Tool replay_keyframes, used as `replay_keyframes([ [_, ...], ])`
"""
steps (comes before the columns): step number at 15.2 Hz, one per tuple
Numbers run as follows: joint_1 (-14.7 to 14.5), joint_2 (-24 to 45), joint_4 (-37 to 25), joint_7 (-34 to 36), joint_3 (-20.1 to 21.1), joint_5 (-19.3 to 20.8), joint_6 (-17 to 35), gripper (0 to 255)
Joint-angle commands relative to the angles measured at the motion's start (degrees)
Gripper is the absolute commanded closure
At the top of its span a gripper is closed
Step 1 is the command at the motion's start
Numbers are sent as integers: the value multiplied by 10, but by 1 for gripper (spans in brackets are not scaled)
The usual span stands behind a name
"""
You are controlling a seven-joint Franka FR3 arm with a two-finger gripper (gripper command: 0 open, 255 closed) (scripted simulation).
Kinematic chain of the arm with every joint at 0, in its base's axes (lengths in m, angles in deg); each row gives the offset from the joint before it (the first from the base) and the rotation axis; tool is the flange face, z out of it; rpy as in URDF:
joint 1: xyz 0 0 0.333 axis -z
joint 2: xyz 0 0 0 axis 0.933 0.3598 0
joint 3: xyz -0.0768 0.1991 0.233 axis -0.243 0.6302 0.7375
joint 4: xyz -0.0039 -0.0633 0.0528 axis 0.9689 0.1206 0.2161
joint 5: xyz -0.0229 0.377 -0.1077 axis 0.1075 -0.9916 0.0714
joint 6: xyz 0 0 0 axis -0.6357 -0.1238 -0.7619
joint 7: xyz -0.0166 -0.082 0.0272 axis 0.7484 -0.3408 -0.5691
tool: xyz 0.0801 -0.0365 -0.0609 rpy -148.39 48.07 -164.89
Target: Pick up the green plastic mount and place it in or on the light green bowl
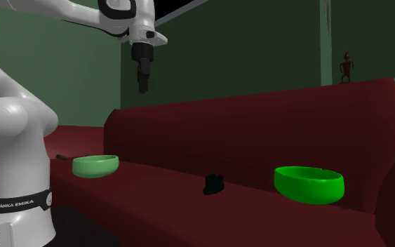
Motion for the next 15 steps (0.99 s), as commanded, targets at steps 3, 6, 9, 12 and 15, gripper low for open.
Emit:
replay_keyframes([
  [3, 5, 25, 12, -4, -2, 5, 34, 0],
  [6, 13, 68, 26, -10, -6, 12, 85, 0],
  [9, 21, 116, 33, -14, -11, 19, 135, 0],
  [12, 29, 169, 33, -18, -15, 26, 184, 0],
  [15, 36, 225, 27, -21, -20, 33, 229, 0],
])
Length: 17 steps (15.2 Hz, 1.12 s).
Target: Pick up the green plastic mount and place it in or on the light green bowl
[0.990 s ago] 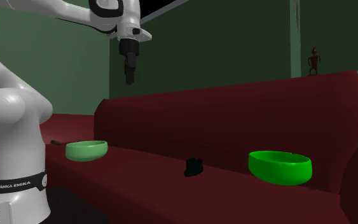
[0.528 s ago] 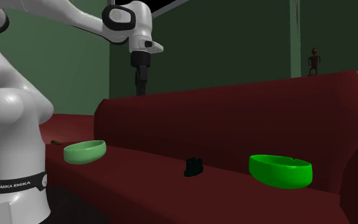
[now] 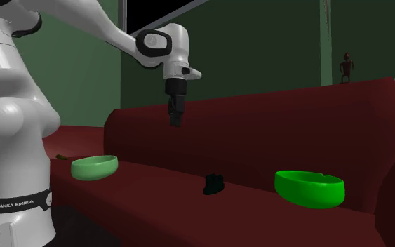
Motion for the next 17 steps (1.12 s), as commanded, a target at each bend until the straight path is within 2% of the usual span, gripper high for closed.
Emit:
replay_keyframes([
  [1, 4, 38, -3, -1, -3, 4, 33, 0],
  [7, 18, 160, -39, -5, -14, 15, 111, 0],
  [14, 32, 309, -112, -8, -27, 24, 176, 0],
  [17, 33, 323, -109, -9, -27, 24, 193, 0],
])
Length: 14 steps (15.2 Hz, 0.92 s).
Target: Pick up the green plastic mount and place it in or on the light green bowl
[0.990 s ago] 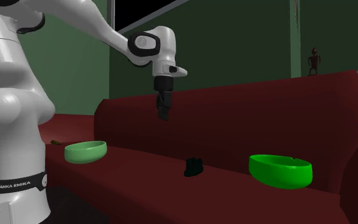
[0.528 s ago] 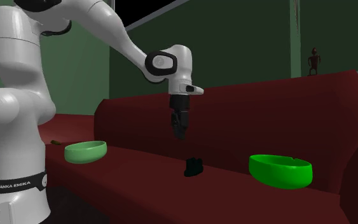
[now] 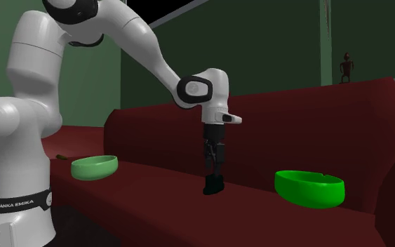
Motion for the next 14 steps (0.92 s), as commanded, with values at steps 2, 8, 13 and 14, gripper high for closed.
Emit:
replay_keyframes([
  [2, 1, 17, 6, -1, 0, -1, 23, 0],
  [8, 1, 35, 14, -2, 0, -2, 49, 0],
  [13, 1, 35, 14, -2, 0, -2, 49, 0],
  [14, 1, 35, 14, -2, 0, -2, 49, 255],
])
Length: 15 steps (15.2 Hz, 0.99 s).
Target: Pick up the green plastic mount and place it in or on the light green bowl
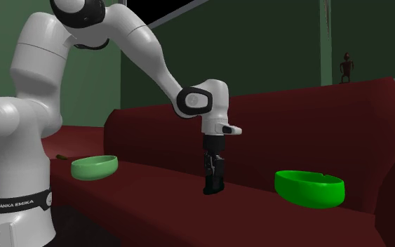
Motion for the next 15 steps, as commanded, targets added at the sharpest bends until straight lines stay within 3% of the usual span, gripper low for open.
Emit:
replay_keyframes([
  [1, 0, 0, 0, 0, 0, 0, 0, 255],
  [9, 0, 0, 0, 0, 0, 0, 0, 255],
  [15, 0, -31, -11, 2, -1, 2, -43, 255],
])
